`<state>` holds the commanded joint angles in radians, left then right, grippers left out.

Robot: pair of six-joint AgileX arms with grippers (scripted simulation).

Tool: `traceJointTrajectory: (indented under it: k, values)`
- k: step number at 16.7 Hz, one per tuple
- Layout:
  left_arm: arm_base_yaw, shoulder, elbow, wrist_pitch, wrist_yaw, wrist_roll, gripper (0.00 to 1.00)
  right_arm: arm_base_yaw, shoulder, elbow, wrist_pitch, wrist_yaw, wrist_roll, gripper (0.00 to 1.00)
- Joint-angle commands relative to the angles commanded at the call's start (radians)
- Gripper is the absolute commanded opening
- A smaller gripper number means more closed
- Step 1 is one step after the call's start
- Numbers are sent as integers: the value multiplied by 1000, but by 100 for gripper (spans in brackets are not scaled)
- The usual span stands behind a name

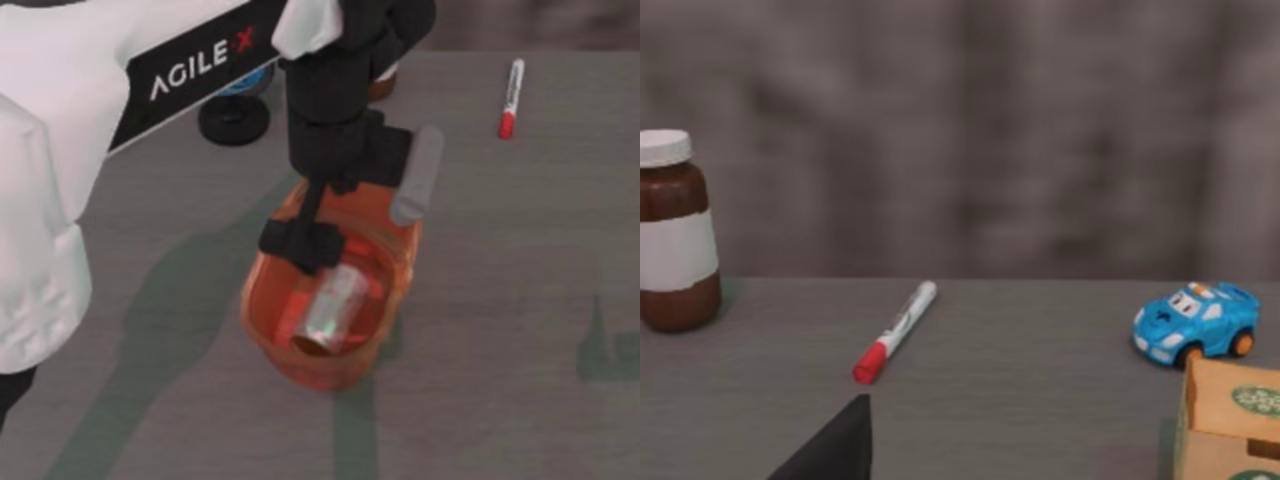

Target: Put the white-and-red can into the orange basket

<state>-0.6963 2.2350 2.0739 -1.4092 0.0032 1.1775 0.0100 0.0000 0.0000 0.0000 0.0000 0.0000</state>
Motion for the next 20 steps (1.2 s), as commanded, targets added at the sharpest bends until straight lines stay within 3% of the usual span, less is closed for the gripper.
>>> traceJointTrajectory:
  k: [4, 17, 20]
  values:
    - [0, -1, -9, 8, 0, 0, 100, 0, 0, 0, 0, 0, 0, 100]
    - [0, -1, -9, 8, 0, 0, 2, 0, 0, 0, 0, 0, 0, 100]
    - [0, -1, -9, 8, 0, 0, 0, 0, 0, 0, 0, 0, 0, 100]
